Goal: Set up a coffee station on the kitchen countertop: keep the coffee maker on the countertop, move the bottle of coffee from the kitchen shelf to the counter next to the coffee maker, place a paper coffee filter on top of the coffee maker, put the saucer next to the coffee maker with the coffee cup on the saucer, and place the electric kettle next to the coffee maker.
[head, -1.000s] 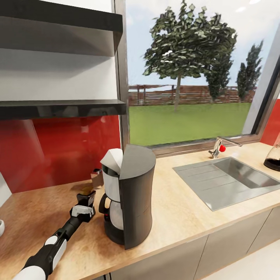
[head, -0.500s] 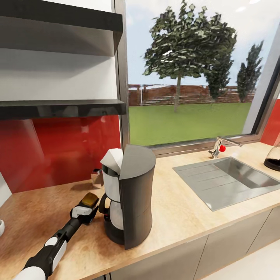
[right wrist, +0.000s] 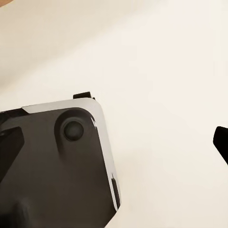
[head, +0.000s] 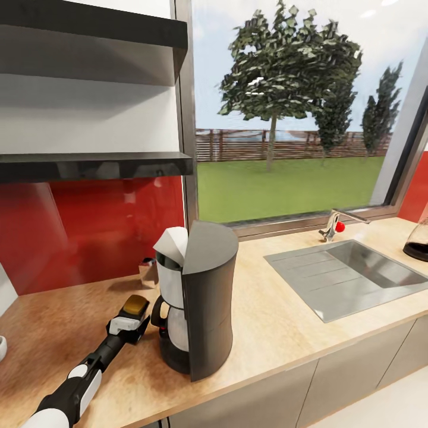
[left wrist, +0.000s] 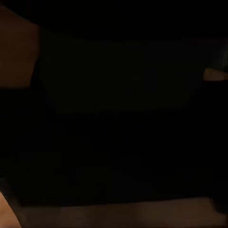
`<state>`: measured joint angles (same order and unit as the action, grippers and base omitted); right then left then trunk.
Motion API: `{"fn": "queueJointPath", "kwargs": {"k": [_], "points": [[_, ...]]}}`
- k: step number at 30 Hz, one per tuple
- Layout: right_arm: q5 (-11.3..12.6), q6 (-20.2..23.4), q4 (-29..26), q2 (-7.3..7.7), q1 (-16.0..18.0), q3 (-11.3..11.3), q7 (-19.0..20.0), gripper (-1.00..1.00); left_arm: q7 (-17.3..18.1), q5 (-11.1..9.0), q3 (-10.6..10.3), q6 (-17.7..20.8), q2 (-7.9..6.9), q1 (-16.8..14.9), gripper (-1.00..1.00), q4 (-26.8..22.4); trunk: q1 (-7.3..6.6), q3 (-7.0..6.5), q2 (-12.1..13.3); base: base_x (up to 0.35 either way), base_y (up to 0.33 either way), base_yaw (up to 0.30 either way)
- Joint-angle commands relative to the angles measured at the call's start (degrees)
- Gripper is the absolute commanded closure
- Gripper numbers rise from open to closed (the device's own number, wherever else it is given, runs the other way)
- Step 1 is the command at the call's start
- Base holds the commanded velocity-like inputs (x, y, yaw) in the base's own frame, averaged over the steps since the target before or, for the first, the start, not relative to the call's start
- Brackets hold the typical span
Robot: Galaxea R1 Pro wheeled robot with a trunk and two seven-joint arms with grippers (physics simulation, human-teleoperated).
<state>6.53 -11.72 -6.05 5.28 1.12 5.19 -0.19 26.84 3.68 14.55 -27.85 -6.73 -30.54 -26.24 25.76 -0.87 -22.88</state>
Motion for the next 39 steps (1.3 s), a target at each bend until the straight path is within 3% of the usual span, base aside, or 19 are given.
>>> {"fn": "queueJointPath", "kwargs": {"k": [1, 29, 39], "points": [[0.4, -0.2, 0.1, -0.01, 0.0, 0.2, 0.1, -1.0, 0.4, 0.4, 0.5, -0.2, 0.05, 0.0, -1.0, 0.0, 0.02, 0.02, 0.0, 0.0, 0.0, 0.0], [0.4, -0.2, 0.1, -0.17, 0.0, 0.2, 0.1, -1.0, 0.0, 0.4, 0.5, -0.2, -0.12, 0.0, -1.0, 0.0, 0.02, 0.02, 0.0, 0.0, 0.0, 0.0], [0.4, -0.2, 0.1, -0.18, 0.0, 0.2, 0.1, -1.0, 0.0, 0.5, 0.5, -0.2, -0.13, 0.0, -1.0, 0.0, 0.02, 0.02, 0.0, -0.135, 0.0, 0.0]]}}
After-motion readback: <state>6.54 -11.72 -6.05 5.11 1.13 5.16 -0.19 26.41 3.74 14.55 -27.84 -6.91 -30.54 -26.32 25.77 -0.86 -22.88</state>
